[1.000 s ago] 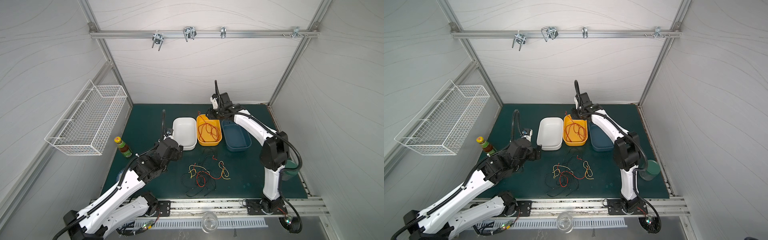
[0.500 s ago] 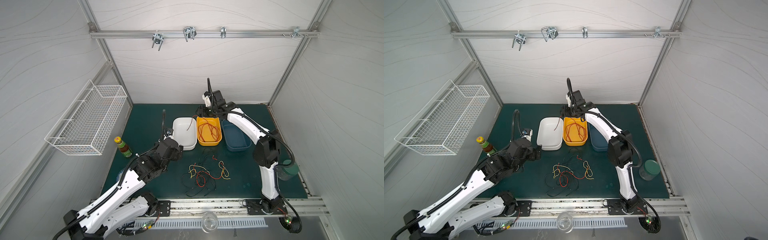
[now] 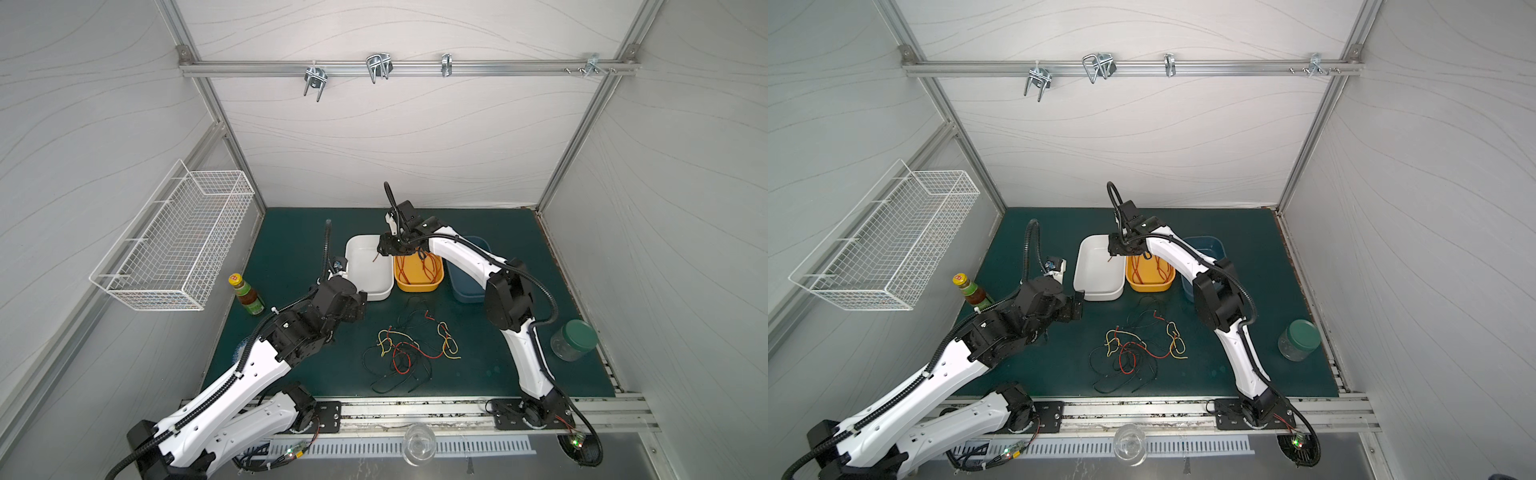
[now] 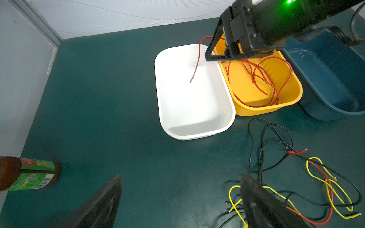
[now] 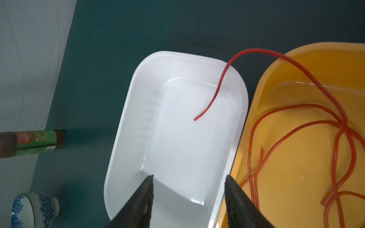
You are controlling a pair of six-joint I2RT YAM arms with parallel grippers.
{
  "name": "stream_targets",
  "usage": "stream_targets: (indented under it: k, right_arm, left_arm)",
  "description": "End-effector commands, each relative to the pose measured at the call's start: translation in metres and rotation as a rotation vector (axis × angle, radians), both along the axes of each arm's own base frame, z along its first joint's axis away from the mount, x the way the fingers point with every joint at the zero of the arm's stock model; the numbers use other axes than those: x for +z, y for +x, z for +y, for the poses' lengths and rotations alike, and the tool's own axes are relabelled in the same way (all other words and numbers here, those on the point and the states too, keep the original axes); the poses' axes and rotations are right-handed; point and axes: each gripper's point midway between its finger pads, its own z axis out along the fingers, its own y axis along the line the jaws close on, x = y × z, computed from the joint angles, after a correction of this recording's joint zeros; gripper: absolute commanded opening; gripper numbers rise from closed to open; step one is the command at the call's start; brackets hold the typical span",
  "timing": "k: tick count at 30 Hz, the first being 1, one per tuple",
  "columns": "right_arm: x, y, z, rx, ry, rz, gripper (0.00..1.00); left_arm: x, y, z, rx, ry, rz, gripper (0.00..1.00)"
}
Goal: Untangle the cables
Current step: 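Grasp the red wire end hanging into the white tub with the right gripper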
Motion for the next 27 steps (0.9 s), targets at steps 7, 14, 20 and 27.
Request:
stream_targets:
  k: [7, 14, 20, 27]
  right_arm:
    - [-0.028, 0.008, 0.019, -0.002, -0.037, -0.024, 0.56]
    - [-0.044, 0.025, 0.033, -0.011, -0.021, -0.043, 0.55]
    - [-0.051, 0.043, 0.034, -0.07, -0.027, -0.095, 0.54]
    - [-0.06, 0.06, 0.04, -0.111, -0.014, -0.127, 0.52]
  left_arm:
    - [0.012, 0.003, -0.004, -0.008, -0.036, -0.042, 0.94]
    - [0.012, 0.003, -0.004, -0.007, -0.038, -0.044, 0.95]
    - [0.013, 0.003, -0.004, -0.009, -0.04, -0.046, 0.95]
    - [0.013, 0.003, -0.006, -0.014, -0.044, -0.044, 0.95]
